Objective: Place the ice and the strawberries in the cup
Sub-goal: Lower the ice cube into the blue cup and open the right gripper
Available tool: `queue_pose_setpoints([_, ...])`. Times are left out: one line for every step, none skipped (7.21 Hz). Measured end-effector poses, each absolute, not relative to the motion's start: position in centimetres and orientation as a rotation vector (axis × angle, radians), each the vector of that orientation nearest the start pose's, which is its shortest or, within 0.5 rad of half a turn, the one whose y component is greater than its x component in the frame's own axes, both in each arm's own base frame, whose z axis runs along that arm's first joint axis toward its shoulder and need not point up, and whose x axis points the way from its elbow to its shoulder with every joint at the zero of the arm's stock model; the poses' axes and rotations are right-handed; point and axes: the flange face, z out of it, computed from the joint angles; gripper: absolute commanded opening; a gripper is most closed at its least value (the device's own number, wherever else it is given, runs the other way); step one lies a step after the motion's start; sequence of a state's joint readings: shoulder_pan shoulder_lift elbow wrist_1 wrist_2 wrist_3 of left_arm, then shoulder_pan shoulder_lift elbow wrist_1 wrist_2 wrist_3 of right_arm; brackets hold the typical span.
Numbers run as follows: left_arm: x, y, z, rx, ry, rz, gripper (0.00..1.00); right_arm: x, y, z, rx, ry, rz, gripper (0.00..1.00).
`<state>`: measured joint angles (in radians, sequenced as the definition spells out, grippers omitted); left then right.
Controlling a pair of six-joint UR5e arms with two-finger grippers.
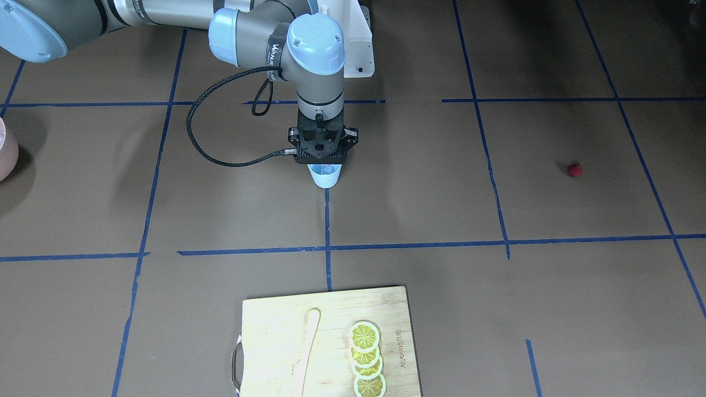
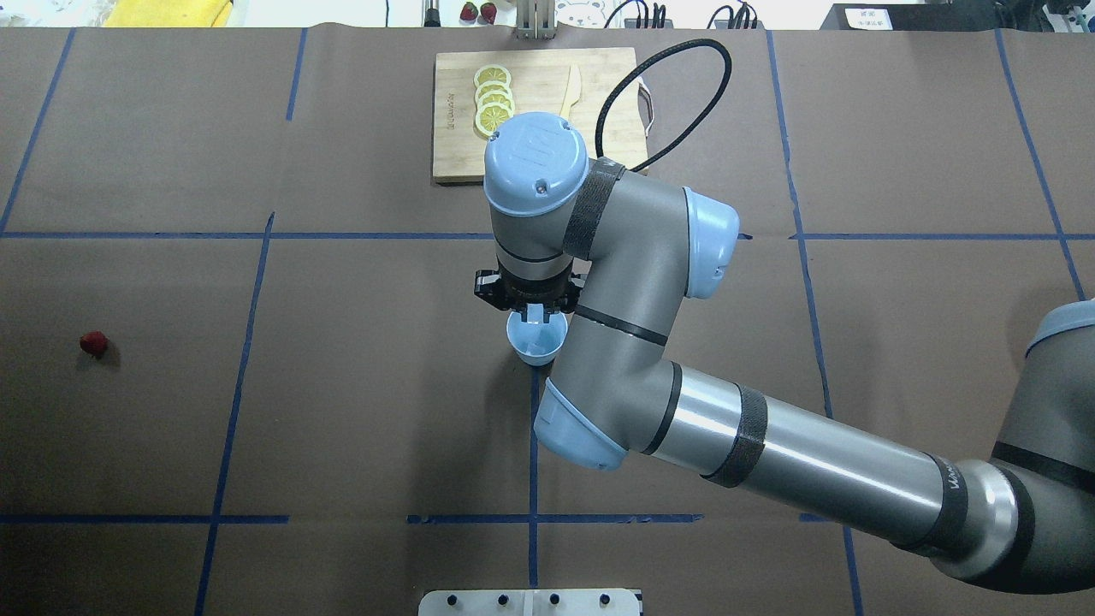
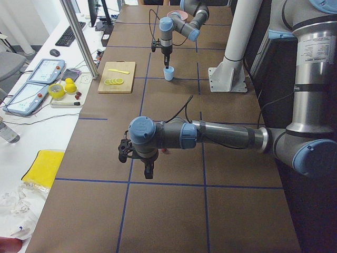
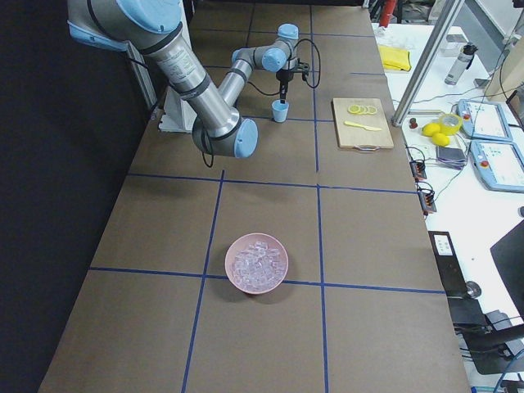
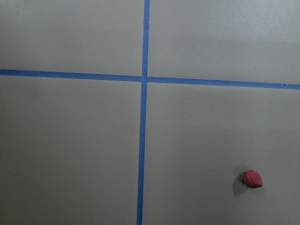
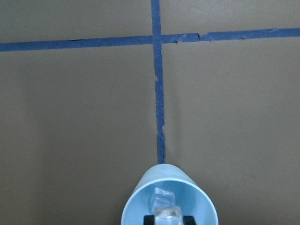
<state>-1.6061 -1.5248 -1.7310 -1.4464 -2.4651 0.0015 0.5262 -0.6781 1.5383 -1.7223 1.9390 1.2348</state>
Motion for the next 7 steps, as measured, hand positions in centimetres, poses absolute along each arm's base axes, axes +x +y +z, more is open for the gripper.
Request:
queue_pose_setpoints([-7.2,-46.7,60.6,0.007,0.894,-0.036,1.0,-57.6,-44.7,13.8,-0.027,-0.784,0.05,1.0])
queue_pose_setpoints([-7.2,-46.7,60.6,0.008,0.894,-0.036,1.0,-57.5,-44.7,13.6,-0.026,-0.786,0.049,1.0])
queue_pose_setpoints([-7.2,-46.7,60.6,0.008,0.894,-0.036,1.0,-57.4,-44.6,13.3,-0.023,-0.792,0.048,1.0])
queue_pose_setpoints([-7.2,-46.7,60.6,0.008,0.894,-0.036,1.0,-57.0,-44.4,12.9,-0.019,-0.801,0.046,1.0])
queue_pose_setpoints([-7.2,-46.7,60.6,0.008,0.894,-0.035,1.0,-55.7,-44.1,12.5,-0.013,-0.81,0.046,1.0])
queue_pose_setpoints([-7.2,-46.7,60.6,0.009,0.894,-0.035,1.0,-52.9,-43.7,12.7,-0.003,-0.814,0.051,1.0])
queue_pose_setpoints([-7.2,-46.7,60.5,0.01,0.894,-0.034,1.0,-48.8,-43.4,14.1,0.019,-0.816,0.049,1.0])
